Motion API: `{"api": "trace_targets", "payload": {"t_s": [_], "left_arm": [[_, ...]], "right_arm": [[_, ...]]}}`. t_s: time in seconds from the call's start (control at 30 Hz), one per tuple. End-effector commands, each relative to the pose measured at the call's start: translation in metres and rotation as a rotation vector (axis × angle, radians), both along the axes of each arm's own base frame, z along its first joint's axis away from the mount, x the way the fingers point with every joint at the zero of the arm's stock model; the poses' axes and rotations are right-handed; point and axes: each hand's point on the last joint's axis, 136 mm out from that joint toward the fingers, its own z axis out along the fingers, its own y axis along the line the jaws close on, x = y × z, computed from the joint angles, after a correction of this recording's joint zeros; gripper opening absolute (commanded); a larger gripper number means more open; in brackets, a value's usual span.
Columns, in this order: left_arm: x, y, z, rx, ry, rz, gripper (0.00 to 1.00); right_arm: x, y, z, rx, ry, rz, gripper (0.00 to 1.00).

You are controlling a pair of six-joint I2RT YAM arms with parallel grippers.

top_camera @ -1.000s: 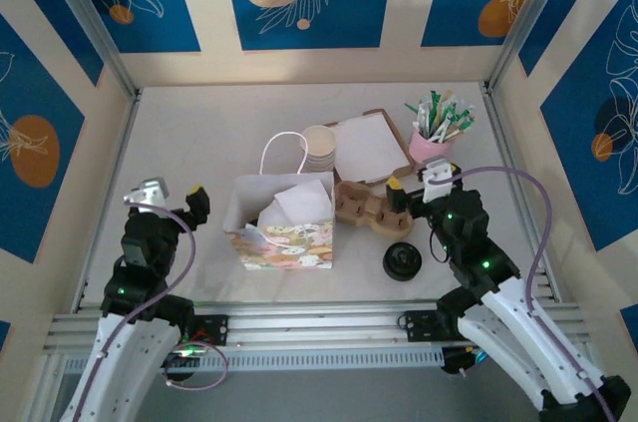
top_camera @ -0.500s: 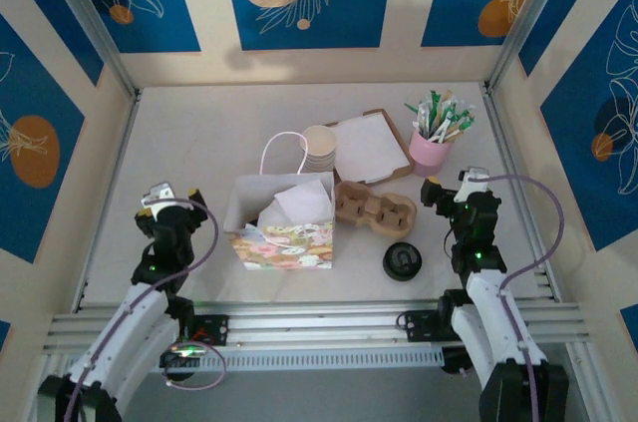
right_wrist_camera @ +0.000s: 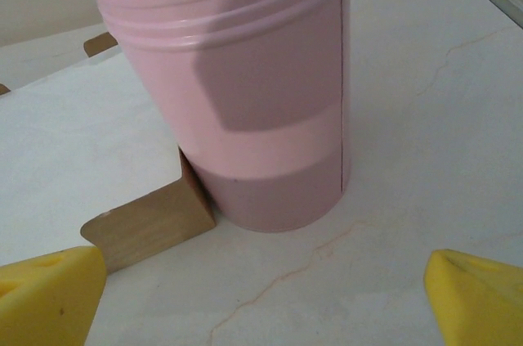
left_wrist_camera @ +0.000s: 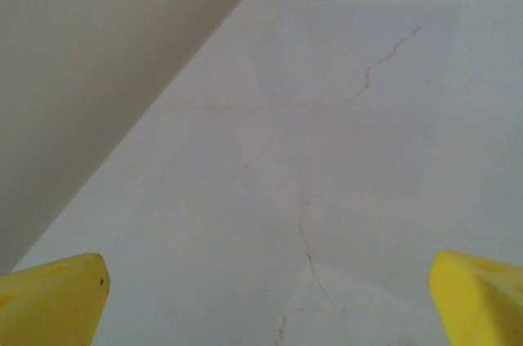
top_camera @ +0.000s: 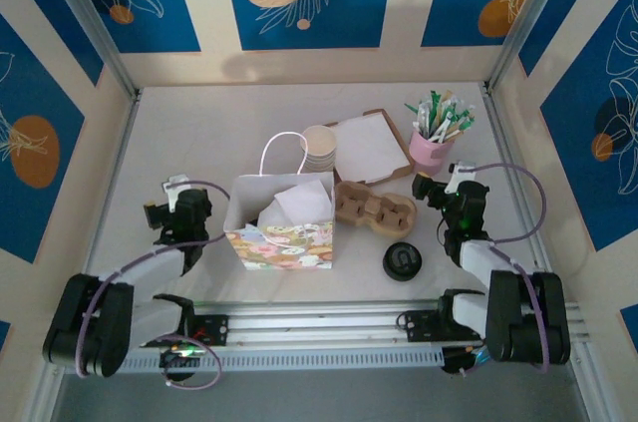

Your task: Pack the takeout coffee

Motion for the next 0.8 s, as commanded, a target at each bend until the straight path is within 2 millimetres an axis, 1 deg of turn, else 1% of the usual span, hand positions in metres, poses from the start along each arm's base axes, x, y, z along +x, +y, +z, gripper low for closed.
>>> {"api": "trace_targets", "payload": {"t_s": [0.0, 0.07, 0.17, 0.33, 0.37, 0.47, 0.57, 0.63, 0.77], "left_arm": [[0.021, -0.001, 0.031, 0.031, -0.110, -0.002, 1.00], [0.026, -0.004, 0.033, 0.045, -0.132, -0.026, 1.00], [0.037, -0.014, 0.035, 0.057, -0.158, -0.102, 1.00], [0.050, -0.025, 0.037, 0.076, -0.194, -0.175, 1.00], [0.052, -0.025, 0.038, 0.082, -0.200, -0.175, 1.00], [0.060, -0.026, 0.032, 0.060, -0.154, -0.194, 1.00], [0.064, -0.025, 0.028, 0.029, -0.134, -0.208, 1.00], [0.063, -0.022, 0.026, -0.010, -0.133, -0.216, 1.00], [0.064, -0.014, 0.022, -0.085, -0.136, -0.221, 1.00]], "right_arm": [[0.017, 0.001, 0.020, 0.006, -0.101, 0.013, 1.00], [0.023, 0.004, 0.021, 0.004, -0.109, 0.035, 1.00], [0.030, 0.005, 0.015, 0.020, -0.104, 0.046, 1.00], [0.038, 0.017, 0.007, 0.003, -0.091, 0.103, 1.00], [0.040, 0.019, 0.006, 0.001, -0.086, 0.108, 1.00], [0.043, 0.021, 0.000, -0.009, -0.075, 0.114, 0.99], [0.047, 0.023, -0.007, -0.014, -0.076, 0.121, 0.99], [0.049, 0.030, -0.010, -0.037, -0.051, 0.149, 0.99], [0.053, 0.034, -0.011, -0.056, -0.036, 0.154, 0.99]]}}
